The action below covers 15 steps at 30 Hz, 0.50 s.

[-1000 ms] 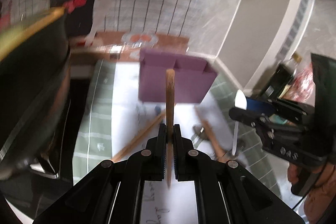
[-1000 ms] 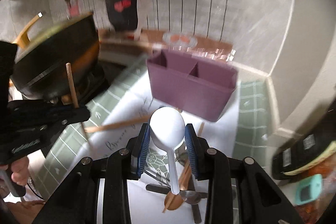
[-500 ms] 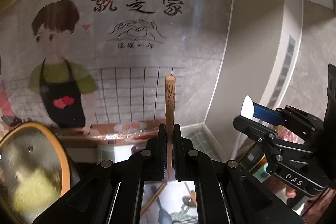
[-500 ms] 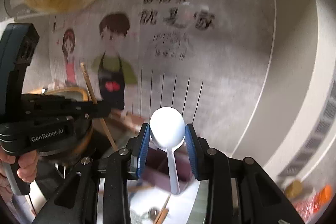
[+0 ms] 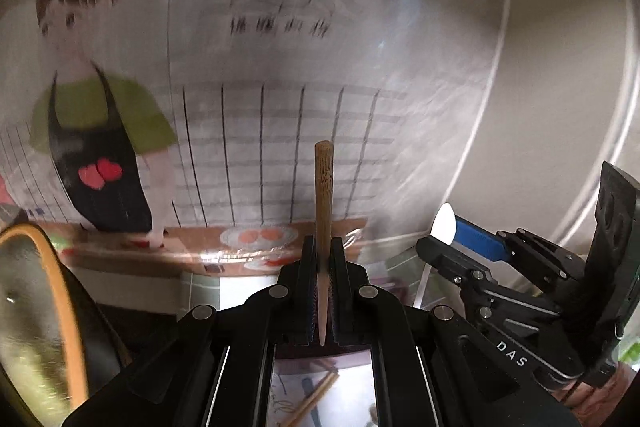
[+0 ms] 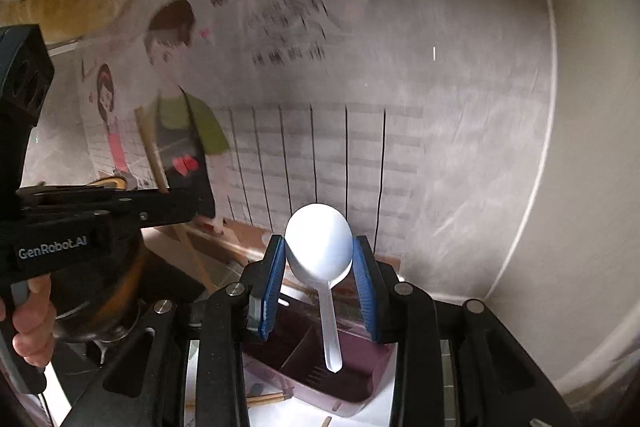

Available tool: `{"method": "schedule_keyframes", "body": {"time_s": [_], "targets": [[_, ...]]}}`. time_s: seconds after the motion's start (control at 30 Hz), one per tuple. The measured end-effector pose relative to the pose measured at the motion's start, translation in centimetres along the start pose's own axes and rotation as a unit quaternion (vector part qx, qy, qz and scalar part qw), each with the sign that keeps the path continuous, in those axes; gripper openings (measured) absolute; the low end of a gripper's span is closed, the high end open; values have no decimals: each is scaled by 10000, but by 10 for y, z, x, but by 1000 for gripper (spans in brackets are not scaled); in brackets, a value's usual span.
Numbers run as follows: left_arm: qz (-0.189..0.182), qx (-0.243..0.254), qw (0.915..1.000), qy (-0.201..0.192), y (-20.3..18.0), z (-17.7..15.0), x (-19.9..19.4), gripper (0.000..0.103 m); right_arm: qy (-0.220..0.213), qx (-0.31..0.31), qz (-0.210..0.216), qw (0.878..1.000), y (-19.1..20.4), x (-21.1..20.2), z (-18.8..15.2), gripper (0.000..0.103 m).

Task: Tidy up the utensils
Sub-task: 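Lower the white spoon into the purple caddy with the right gripper while the left lifts the chopstick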

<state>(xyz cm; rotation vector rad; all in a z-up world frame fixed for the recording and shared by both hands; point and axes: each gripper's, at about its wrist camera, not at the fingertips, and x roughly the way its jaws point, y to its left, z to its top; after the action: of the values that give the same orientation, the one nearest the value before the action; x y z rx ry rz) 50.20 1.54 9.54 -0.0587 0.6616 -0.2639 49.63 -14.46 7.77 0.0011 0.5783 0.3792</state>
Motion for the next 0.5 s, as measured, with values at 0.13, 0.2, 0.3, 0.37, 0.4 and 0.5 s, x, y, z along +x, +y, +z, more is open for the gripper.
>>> {"method": "schedule_keyframes", "body": {"time_s": [0.13, 0.2, 0.3, 0.37, 0.4, 0.5], "targets": [[104, -163, 9997, 135, 9, -19, 35, 6, 343, 221, -29, 9992, -16, 39, -26, 31], [122, -174, 9993, 323, 12, -27, 52, 6, 502, 193, -95, 9985, -19, 54, -38, 31], [213, -78, 9979, 603, 14, -39, 74, 6, 688, 148, -69, 9975, -19, 65, -53, 32], [218, -132, 9967, 769, 18, -45, 85, 8, 822, 146, -68, 9965, -19, 72, -62, 33], [188, -208, 9960, 853, 21, -48, 90, 8, 872, 141, -66, 9961, -19, 74, -65, 33], [195, -241, 9947, 985, 25, -56, 95, 8, 1016, 116, -87, 9947, -18, 79, -71, 45]]}}
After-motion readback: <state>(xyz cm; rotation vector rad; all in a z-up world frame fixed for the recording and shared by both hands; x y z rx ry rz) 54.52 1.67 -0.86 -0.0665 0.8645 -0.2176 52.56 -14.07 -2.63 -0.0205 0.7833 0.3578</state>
